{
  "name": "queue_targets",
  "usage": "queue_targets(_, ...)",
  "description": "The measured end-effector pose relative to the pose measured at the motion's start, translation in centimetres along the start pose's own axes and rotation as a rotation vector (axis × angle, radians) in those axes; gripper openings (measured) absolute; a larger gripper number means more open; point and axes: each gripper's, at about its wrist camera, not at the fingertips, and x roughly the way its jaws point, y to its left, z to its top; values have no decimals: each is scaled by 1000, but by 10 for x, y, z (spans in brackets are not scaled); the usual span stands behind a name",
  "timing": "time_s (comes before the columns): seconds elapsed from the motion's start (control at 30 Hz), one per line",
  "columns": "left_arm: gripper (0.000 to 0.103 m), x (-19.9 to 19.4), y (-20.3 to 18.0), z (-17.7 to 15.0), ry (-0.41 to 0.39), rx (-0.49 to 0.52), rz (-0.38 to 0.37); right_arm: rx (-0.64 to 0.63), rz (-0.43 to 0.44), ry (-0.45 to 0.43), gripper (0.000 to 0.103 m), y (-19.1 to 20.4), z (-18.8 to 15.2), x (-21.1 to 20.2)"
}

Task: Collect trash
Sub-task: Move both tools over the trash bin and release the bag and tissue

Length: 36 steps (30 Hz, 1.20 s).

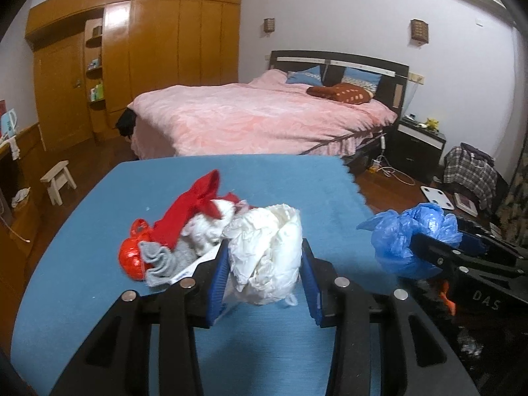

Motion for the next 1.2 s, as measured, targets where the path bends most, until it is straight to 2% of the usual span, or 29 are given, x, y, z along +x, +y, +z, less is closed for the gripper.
queue_targets(0.67,41,-13,-110,17,-39,120,-207,112,-161,-79,54,-95,-18,-68)
queue_targets(1.1,41,-7,-183,19,-36,196,-332,209,-301,-102,54,-168,-40,-100)
queue_targets(1.2,44,-4,-197,18,-18,206,-377,226,-328,-104,57,-179,-46,-104)
